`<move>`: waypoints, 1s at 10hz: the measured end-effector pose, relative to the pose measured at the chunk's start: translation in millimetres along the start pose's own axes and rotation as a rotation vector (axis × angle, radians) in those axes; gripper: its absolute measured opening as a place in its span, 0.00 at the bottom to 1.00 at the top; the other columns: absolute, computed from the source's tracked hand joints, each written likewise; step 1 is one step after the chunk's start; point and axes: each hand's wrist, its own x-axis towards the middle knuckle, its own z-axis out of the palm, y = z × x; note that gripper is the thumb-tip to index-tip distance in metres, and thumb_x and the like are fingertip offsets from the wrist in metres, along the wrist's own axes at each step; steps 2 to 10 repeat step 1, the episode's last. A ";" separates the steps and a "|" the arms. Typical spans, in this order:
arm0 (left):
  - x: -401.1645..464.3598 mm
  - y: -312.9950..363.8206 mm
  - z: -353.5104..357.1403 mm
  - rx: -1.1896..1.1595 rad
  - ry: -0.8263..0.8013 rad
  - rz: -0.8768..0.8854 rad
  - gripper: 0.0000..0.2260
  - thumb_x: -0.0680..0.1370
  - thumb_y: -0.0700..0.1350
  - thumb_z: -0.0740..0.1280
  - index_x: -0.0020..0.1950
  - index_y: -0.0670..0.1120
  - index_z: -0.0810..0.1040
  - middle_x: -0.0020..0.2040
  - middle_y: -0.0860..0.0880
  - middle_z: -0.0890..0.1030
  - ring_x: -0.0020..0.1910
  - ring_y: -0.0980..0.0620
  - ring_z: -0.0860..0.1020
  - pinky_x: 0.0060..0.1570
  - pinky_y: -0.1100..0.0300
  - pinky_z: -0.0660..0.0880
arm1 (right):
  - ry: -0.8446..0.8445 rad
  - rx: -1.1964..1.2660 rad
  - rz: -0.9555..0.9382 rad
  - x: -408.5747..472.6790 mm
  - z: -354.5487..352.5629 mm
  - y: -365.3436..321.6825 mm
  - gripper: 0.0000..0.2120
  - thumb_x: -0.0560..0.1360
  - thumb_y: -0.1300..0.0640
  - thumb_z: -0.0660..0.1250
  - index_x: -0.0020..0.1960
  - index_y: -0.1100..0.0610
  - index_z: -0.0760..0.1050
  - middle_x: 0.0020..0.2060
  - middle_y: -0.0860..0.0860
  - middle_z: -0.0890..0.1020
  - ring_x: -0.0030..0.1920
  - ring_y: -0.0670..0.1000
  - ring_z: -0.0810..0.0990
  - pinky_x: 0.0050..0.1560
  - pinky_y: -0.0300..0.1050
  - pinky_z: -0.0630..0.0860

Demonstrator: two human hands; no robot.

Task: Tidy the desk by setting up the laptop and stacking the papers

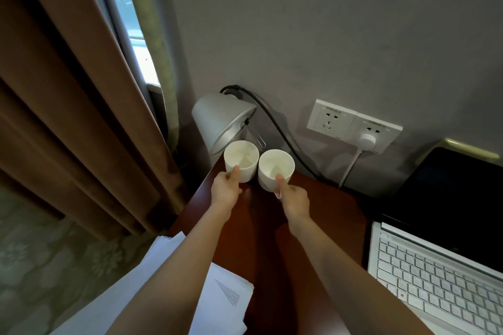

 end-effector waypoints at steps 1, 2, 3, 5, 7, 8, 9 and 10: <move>-15.6 -8.2 -14.4 0.017 0.068 0.071 0.13 0.81 0.49 0.60 0.62 0.44 0.73 0.42 0.54 0.76 0.40 0.56 0.77 0.35 0.63 0.72 | 0.053 0.021 -0.108 -20.0 -2.1 19.0 0.16 0.77 0.47 0.65 0.45 0.61 0.77 0.39 0.57 0.77 0.40 0.57 0.75 0.42 0.43 0.68; -15.6 -8.2 -14.4 0.017 0.068 0.071 0.13 0.81 0.49 0.60 0.62 0.44 0.73 0.42 0.54 0.76 0.40 0.56 0.77 0.35 0.63 0.72 | 0.053 0.021 -0.108 -20.0 -2.1 19.0 0.16 0.77 0.47 0.65 0.45 0.61 0.77 0.39 0.57 0.77 0.40 0.57 0.75 0.42 0.43 0.68; -15.6 -8.2 -14.4 0.017 0.068 0.071 0.13 0.81 0.49 0.60 0.62 0.44 0.73 0.42 0.54 0.76 0.40 0.56 0.77 0.35 0.63 0.72 | 0.053 0.021 -0.108 -20.0 -2.1 19.0 0.16 0.77 0.47 0.65 0.45 0.61 0.77 0.39 0.57 0.77 0.40 0.57 0.75 0.42 0.43 0.68; -15.6 -8.2 -14.4 0.017 0.068 0.071 0.13 0.81 0.49 0.60 0.62 0.44 0.73 0.42 0.54 0.76 0.40 0.56 0.77 0.35 0.63 0.72 | 0.053 0.021 -0.108 -20.0 -2.1 19.0 0.16 0.77 0.47 0.65 0.45 0.61 0.77 0.39 0.57 0.77 0.40 0.57 0.75 0.42 0.43 0.68; -15.6 -8.2 -14.4 0.017 0.068 0.071 0.13 0.81 0.49 0.60 0.62 0.44 0.73 0.42 0.54 0.76 0.40 0.56 0.77 0.35 0.63 0.72 | 0.053 0.021 -0.108 -20.0 -2.1 19.0 0.16 0.77 0.47 0.65 0.45 0.61 0.77 0.39 0.57 0.77 0.40 0.57 0.75 0.42 0.43 0.68; -15.6 -8.2 -14.4 0.017 0.068 0.071 0.13 0.81 0.49 0.60 0.62 0.44 0.73 0.42 0.54 0.76 0.40 0.56 0.77 0.35 0.63 0.72 | 0.053 0.021 -0.108 -20.0 -2.1 19.0 0.16 0.77 0.47 0.65 0.45 0.61 0.77 0.39 0.57 0.77 0.40 0.57 0.75 0.42 0.43 0.68; -15.6 -8.2 -14.4 0.017 0.068 0.071 0.13 0.81 0.49 0.60 0.62 0.44 0.73 0.42 0.54 0.76 0.40 0.56 0.77 0.35 0.63 0.72 | 0.053 0.021 -0.108 -20.0 -2.1 19.0 0.16 0.77 0.47 0.65 0.45 0.61 0.77 0.39 0.57 0.77 0.40 0.57 0.75 0.42 0.43 0.68; -15.6 -8.2 -14.4 0.017 0.068 0.071 0.13 0.81 0.49 0.60 0.62 0.44 0.73 0.42 0.54 0.76 0.40 0.56 0.77 0.35 0.63 0.72 | 0.053 0.021 -0.108 -20.0 -2.1 19.0 0.16 0.77 0.47 0.65 0.45 0.61 0.77 0.39 0.57 0.77 0.40 0.57 0.75 0.42 0.43 0.68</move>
